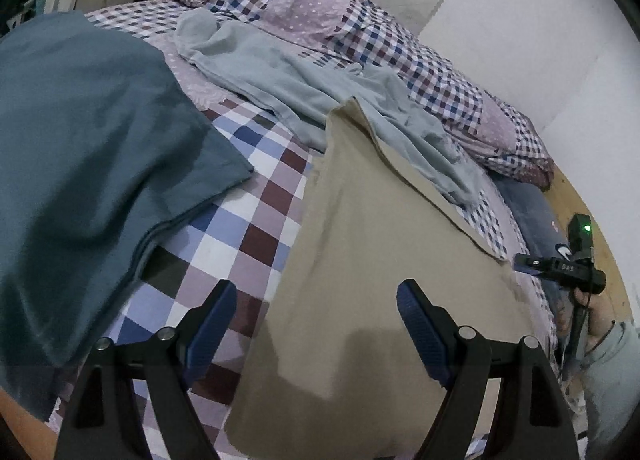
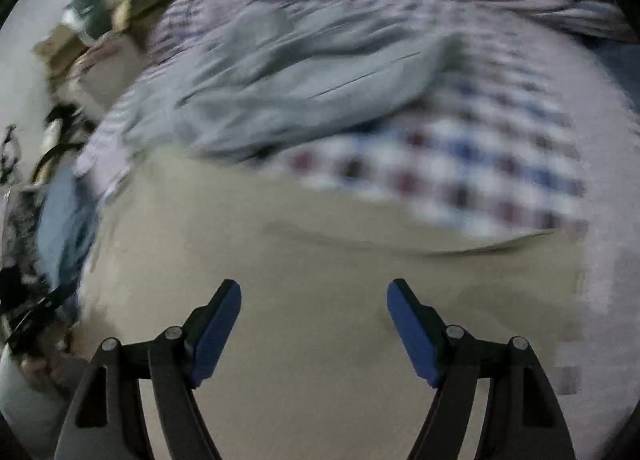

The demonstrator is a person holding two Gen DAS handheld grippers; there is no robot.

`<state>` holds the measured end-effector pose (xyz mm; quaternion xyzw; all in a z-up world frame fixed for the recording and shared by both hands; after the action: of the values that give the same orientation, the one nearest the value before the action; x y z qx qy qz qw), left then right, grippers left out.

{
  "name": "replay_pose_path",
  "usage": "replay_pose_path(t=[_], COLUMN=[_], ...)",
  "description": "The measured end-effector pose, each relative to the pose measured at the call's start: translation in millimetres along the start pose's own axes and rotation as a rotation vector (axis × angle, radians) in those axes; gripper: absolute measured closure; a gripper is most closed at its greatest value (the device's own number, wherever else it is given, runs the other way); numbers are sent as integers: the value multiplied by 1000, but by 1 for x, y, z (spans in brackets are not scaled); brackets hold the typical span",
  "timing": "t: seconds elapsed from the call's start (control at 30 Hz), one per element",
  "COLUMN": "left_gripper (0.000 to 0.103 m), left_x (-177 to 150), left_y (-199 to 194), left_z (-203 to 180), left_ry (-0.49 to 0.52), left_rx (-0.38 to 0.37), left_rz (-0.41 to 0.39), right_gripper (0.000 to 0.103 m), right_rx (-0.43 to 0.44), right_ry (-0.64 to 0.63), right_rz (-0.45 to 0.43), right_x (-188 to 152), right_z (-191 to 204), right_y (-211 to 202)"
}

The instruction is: Fold clothes

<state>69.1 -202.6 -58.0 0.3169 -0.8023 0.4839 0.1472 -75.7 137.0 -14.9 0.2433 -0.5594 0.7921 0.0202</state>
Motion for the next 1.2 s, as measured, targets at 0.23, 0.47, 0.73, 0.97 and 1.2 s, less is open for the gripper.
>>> replay_pose_path(t=[0.23,0.47,0.73,0.97,1.2], left_gripper=[18,18,18,18,18], left_x=[-3,-2,-2,-4,-4], left_y=[0,-7,-16,-35,-43], left_z=[9,24,37,43,38], left_ry=[-17,-82,-144,-156,-145], left_rx=[-26,-38,-52,-63,-47], left_rz=[27,32,23,-11,-27], right_gripper=[53,53,47,43,43], right_rx=[-115,-321,-143,-47,-75], right_ry=[-14,76,105,62,154], right_rz=[25,-178,-290,-297,-310], right_x=[26,123,80,-40,-100], right_z=[25,2,53,73,32], right_y=[67,49,-5,-38,-50])
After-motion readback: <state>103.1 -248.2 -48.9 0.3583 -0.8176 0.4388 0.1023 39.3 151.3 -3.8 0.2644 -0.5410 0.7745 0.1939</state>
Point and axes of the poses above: each gripper's, at about its wrist camera, not at the fingertips, and y roughly the way its jaws point, z to its left, x to its top, the point moved 8 cm from there along y, roughly the way its jaws point, and after that the axes turned 1 degree about z, right-handed, at the moved point
